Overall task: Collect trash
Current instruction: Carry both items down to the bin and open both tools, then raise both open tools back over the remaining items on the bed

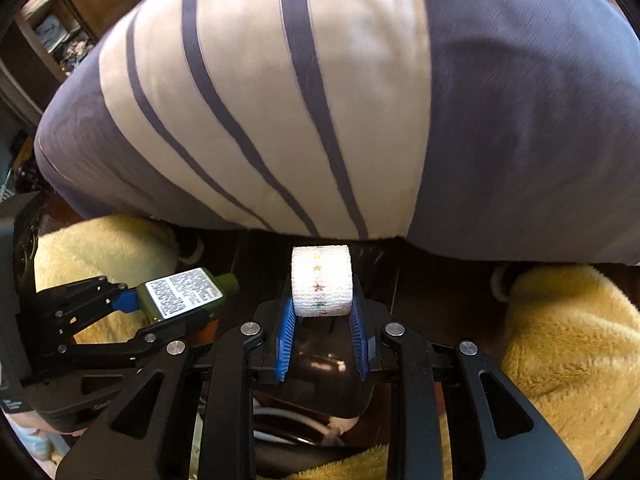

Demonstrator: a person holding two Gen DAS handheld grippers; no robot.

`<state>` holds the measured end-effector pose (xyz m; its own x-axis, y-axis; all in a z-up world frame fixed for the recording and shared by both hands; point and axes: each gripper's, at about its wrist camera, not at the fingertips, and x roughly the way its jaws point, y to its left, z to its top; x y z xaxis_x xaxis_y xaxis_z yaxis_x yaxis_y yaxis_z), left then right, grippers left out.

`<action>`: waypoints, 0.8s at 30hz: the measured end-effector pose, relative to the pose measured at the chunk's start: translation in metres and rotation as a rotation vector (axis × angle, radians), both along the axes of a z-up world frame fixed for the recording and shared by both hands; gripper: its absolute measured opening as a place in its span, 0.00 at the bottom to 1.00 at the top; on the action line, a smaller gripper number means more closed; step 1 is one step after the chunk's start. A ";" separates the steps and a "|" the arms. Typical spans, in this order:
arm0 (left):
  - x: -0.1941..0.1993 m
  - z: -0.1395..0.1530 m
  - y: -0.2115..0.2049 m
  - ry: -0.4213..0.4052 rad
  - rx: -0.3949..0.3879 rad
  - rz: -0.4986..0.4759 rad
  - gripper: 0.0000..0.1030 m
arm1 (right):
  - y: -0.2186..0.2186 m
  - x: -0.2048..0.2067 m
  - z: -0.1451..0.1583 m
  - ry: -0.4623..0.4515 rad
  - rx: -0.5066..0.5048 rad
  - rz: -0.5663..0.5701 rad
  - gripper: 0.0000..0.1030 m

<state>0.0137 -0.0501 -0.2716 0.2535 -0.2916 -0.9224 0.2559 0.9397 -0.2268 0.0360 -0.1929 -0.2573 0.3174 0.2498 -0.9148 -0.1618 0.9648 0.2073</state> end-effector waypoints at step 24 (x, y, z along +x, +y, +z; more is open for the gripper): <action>-0.001 -0.008 -0.002 0.029 0.033 0.008 0.60 | -0.003 0.012 -0.006 0.039 0.006 -0.026 0.51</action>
<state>0.0127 -0.0518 -0.2798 0.2283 -0.2587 -0.9386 0.2419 0.9489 -0.2027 0.0476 -0.1956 -0.2629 0.2885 0.2470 -0.9251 -0.1283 0.9674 0.2183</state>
